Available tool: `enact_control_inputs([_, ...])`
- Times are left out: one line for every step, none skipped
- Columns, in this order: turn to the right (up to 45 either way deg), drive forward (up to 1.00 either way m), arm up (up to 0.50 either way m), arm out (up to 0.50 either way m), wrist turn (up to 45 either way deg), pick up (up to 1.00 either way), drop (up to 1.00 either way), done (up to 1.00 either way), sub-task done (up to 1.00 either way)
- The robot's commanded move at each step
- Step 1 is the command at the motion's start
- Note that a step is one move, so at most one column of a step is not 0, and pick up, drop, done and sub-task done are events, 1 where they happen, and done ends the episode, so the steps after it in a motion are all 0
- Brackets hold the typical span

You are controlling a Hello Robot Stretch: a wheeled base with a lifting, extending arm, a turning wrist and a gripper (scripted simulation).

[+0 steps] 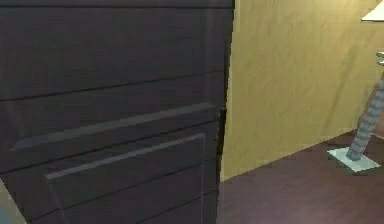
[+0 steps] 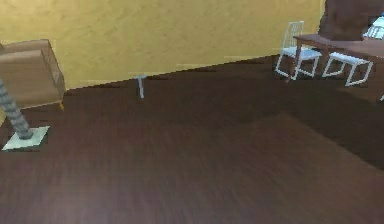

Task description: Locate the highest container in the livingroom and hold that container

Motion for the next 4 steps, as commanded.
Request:
enact_control_inputs([0.0,0.30,0.00,0.00,0.0,0.00,0.00,0.00,0.00])
enact_control_inputs([-45.0,0.00,0.00,0.00,0.0,0.00,0.00,0.00,0.00])
enact_control_inputs([-45.0,0.00,0.00,0.00,0.0,0.00,0.00,0.00,0.00])
enact_control_inputs([-18.0,0.00,0.00,0.00,0.0,0.00,0.00,0.00,0.00])
